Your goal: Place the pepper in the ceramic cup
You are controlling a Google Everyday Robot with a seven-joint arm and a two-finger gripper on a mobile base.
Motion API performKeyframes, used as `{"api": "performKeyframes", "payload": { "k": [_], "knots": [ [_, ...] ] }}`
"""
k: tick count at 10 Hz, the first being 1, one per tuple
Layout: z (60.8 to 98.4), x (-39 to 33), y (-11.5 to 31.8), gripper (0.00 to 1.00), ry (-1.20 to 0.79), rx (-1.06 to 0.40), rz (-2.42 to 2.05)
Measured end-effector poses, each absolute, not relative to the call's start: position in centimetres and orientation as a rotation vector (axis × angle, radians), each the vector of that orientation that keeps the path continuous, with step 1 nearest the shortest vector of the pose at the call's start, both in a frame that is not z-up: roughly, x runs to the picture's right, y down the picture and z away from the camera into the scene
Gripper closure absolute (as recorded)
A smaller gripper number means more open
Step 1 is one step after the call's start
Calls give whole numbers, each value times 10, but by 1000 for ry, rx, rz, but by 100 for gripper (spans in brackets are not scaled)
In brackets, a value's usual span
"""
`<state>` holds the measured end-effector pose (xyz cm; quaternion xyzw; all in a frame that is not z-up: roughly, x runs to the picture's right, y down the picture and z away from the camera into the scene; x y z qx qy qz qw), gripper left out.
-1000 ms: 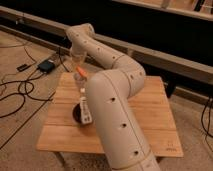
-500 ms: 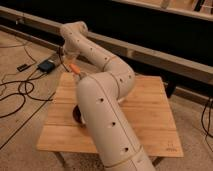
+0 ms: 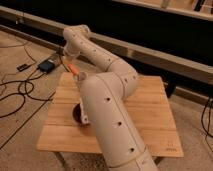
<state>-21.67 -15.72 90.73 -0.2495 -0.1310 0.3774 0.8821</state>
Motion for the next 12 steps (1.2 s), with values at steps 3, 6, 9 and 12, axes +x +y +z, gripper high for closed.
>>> {"api": "performKeyframes", "payload": {
  "k": [3, 6, 9, 12],
  "knots": [
    [906, -202, -142, 100, -311, -535, 807],
    [901, -192, -125, 86, -342, -560, 828],
    [899, -183, -110, 54, -370, -581, 861],
    [904, -178, -88, 22, -375, -605, 870]
  ]
}}
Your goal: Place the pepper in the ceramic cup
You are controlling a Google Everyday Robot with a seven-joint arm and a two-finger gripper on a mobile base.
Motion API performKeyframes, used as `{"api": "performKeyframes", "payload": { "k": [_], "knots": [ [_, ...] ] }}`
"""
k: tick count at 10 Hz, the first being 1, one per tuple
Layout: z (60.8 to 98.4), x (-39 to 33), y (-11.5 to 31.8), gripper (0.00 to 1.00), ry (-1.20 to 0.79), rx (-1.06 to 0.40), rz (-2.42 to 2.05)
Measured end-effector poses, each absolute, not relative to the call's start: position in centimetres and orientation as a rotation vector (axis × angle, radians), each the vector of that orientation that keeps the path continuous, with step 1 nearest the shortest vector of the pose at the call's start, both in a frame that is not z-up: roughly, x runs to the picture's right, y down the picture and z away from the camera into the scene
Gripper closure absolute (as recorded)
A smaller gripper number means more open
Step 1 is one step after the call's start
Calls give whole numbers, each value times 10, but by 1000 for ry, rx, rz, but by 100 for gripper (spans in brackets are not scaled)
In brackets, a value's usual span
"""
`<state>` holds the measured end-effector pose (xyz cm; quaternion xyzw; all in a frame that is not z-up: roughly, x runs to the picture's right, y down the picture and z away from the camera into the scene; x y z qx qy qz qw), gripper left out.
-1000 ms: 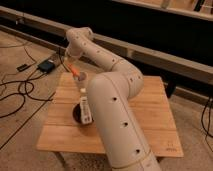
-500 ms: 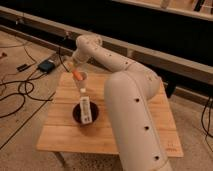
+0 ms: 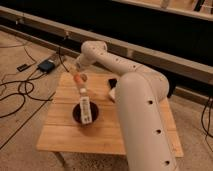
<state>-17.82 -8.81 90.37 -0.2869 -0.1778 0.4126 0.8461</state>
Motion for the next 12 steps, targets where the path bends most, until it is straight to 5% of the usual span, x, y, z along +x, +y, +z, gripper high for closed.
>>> {"api": "performKeyframes", "payload": {
  "k": [12],
  "knots": [
    [908, -167, -83, 20, -370, -582, 879]
  ]
}}
